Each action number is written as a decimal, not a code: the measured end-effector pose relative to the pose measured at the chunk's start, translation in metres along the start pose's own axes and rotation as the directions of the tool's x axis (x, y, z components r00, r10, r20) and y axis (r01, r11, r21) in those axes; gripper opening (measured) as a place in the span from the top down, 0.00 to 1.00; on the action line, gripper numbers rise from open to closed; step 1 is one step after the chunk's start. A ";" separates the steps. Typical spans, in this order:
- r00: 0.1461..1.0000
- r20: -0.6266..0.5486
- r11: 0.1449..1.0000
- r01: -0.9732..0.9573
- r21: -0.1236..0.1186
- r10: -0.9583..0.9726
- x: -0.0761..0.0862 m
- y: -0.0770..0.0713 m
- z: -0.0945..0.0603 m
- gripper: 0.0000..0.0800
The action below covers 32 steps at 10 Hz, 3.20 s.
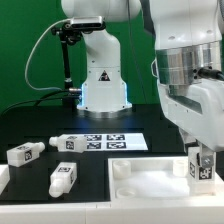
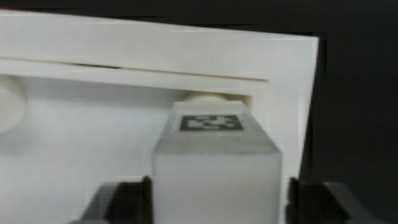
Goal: Assemble one leg
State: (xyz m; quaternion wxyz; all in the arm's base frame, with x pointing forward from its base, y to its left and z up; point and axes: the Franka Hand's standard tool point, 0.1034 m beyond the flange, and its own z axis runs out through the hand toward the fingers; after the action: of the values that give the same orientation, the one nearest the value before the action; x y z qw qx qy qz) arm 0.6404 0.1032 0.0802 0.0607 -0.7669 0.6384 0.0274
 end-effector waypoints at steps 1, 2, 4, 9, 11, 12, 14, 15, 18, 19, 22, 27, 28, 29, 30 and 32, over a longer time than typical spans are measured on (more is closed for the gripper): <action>0.988 0.008 0.988 0.152 -0.028 -0.152 -0.002 0.001 0.001 0.34; 0.947 0.017 0.947 0.321 -0.028 -0.320 -0.002 0.000 0.003 0.34; 0.885 0.030 0.884 0.465 -0.042 -0.464 -0.013 0.002 0.003 0.20; 0.394 0.038 0.391 0.918 -0.074 -0.918 -0.005 0.000 0.008 0.19; 0.423 0.036 0.419 0.905 -0.077 -0.906 -0.001 0.000 0.009 0.23; 0.422 0.037 0.419 0.905 -0.077 -0.906 -0.001 0.001 0.009 0.23; 0.512 0.029 0.508 0.858 -0.079 -0.859 -0.001 0.001 0.009 0.45; 0.568 0.024 0.565 0.821 -0.081 -0.822 -0.001 0.001 0.009 0.64; 0.772 -0.001 0.769 0.634 -0.083 -0.636 -0.001 0.000 0.009 0.64; 0.837 -0.008 0.834 0.545 -0.080 -0.547 0.000 0.000 0.009 0.64; 0.999 0.010 0.998 0.046 -0.045 -0.046 -0.004 -0.002 0.009 0.64; 0.959 0.015 0.959 -0.281 -0.021 0.282 -0.006 -0.004 0.011 0.64; 0.985 0.015 0.985 -0.172 -0.016 0.172 -0.006 -0.004 0.011 0.54; 0.999 0.016 0.999 -0.034 -0.007 0.034 -0.006 -0.006 0.010 0.31; 0.993 0.019 0.993 0.117 -0.001 -0.117 -0.007 -0.006 0.010 0.22; 0.952 0.022 0.952 0.305 -0.004 -0.305 -0.008 -0.005 0.011 0.19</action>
Offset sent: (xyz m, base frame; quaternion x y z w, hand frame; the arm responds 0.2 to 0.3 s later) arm -0.0189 0.0200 0.0088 -0.0399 0.0314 -0.1562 0.9864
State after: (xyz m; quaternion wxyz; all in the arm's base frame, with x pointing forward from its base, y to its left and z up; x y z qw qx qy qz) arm 0.6447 0.1129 0.0709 0.0683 -0.8560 0.5116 0.0282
